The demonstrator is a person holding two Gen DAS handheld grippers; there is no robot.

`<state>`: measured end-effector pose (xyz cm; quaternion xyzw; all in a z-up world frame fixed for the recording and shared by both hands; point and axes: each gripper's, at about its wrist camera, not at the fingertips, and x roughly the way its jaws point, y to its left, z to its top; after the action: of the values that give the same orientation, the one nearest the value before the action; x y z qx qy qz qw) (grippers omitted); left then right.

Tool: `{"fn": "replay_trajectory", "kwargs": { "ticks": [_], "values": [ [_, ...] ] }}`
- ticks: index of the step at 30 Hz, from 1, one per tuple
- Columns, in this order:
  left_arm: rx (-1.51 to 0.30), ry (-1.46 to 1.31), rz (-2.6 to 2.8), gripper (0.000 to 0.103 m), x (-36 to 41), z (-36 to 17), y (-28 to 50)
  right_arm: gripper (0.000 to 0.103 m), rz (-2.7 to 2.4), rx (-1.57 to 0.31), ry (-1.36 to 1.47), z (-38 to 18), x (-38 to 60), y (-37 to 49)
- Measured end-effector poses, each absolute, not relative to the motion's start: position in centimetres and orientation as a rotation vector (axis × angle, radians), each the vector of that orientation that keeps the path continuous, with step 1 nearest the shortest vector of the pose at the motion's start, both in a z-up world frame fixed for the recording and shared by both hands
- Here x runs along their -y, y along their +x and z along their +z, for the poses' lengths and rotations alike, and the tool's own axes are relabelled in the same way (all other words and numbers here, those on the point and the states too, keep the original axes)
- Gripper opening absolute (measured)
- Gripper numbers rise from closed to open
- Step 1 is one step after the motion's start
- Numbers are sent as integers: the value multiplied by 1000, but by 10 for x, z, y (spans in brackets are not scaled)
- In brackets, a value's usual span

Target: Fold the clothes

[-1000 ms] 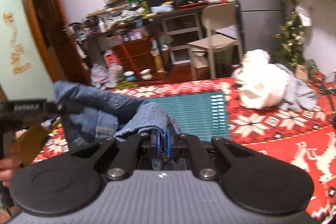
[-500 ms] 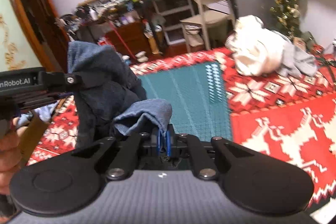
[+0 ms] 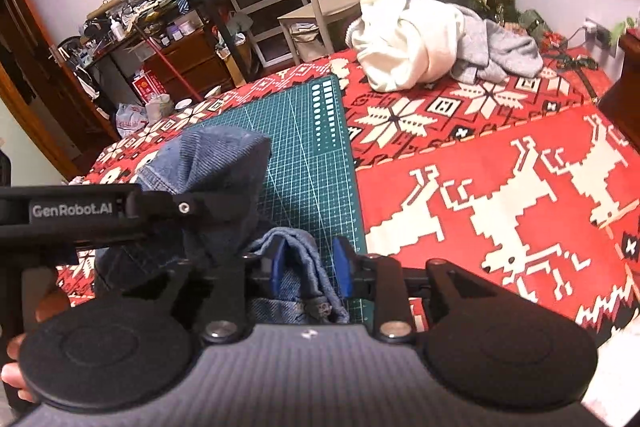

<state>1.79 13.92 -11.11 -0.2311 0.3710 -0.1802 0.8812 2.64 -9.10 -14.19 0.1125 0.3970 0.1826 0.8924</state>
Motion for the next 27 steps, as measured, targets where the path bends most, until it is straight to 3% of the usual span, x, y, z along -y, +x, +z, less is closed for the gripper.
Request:
{"fn": "replay_trajectory", "kwargs": {
  "ticks": [10, 16, 22, 27],
  "values": [
    [-706, -492, -386, 17, -146, -84, 6, 32, 373, -783, 208, -132, 90, 26],
    [-690, -516, -375, 19, -154, -74, -5, 39, 345, -746, 172, -117, 92, 20],
    [-657, -532, -372, 32, -163, -66, -19, 46, 388, -709, 143, -102, 84, 11],
    [-619, -516, -365, 34, -167, -54, -27, 52, 456, -697, 129, -94, 72, 2]
  ]
}}
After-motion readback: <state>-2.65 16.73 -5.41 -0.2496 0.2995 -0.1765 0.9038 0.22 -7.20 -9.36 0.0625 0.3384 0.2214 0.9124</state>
